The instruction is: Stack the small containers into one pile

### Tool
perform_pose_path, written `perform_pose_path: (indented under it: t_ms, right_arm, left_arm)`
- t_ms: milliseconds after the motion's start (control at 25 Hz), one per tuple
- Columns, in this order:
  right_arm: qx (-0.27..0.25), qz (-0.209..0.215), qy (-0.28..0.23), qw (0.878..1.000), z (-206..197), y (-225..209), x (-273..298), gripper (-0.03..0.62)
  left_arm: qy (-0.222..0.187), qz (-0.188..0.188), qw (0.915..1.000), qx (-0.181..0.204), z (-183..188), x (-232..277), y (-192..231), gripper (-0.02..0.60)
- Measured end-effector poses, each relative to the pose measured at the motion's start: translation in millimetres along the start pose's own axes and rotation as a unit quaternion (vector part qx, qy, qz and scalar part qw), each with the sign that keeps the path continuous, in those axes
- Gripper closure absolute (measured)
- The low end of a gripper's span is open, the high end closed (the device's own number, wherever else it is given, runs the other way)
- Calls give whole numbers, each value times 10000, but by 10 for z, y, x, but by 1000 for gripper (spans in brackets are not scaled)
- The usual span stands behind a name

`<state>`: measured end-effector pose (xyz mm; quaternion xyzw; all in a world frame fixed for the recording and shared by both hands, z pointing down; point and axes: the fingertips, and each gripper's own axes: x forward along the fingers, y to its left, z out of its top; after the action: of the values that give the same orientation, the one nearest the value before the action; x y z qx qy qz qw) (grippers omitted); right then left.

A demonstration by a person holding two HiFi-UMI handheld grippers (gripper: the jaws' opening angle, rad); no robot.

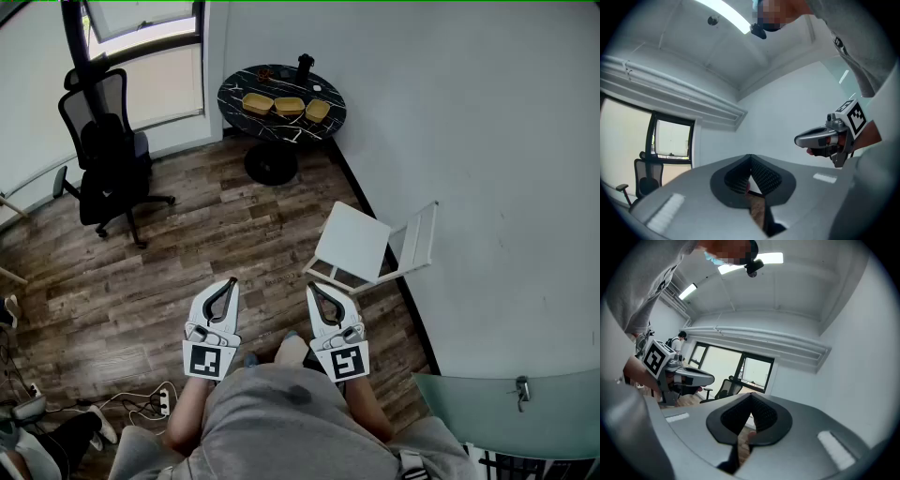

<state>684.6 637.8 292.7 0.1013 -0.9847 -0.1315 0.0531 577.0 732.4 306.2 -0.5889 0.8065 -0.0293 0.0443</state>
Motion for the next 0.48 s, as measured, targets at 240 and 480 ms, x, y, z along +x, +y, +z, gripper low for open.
perform_pose_path:
  t_ms: [240,480]
  right_arm:
    - [550,-6,78,9985,-268,-416,315,583]
    - [691,341,364,9964,-621,-826,1184,582]
  left_arm:
    - [128,-231,9996,-23,-65,593,-79,581]
    - [171,-285,9994,18,-188,1479,236,581]
